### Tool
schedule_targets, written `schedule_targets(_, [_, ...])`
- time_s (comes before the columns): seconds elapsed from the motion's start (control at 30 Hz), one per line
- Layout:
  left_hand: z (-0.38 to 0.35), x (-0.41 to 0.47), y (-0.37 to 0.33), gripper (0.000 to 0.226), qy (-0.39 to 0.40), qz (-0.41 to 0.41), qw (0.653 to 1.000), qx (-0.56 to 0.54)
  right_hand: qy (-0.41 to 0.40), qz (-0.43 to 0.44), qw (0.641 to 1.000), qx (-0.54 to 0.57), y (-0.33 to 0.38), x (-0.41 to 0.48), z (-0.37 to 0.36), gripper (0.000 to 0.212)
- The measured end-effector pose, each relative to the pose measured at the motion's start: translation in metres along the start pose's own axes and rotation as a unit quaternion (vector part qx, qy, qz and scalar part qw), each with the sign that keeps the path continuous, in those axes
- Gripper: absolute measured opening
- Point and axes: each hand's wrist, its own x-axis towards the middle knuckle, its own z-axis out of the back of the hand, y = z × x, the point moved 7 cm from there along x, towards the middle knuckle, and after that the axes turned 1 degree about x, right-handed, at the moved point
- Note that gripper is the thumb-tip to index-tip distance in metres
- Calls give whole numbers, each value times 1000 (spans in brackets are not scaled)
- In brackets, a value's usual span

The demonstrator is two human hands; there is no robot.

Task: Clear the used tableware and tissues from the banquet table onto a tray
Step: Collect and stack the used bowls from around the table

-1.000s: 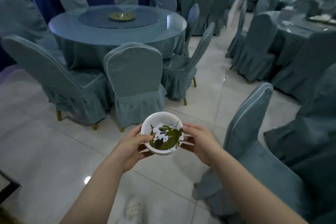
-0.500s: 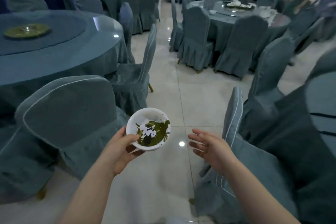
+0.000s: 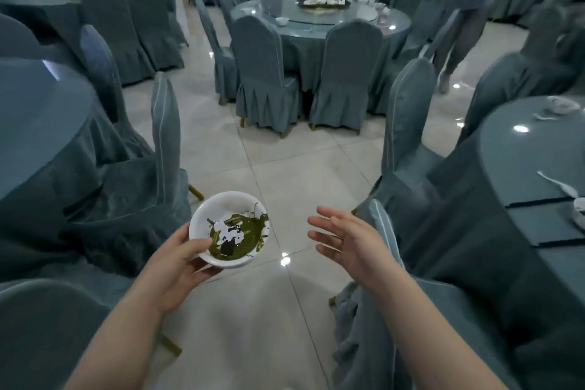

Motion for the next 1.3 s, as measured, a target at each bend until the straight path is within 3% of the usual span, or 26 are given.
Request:
schedule_targets(0.17, [-42,99,-31,34,24,15,999,-23,-40,31,999,-7,55,66,29,26])
schedule_targets(0.37, [-111,221,-54,48,123,61,991,4,-146,57,987,26,83,138,83,25])
schedule_targets(0.63, [-233,360,-89,48,274,112,952,78,-342,100,927,117,109,175,155,22])
schedule_targets(0.93, [-399,419,-50,33,389,189,886,165,-495,145,838,180,122,163,236,21])
schedule_targets(1.3, [-547,459,-18,29,433,236,844,213,-579,150,769,226,133,180,336,22])
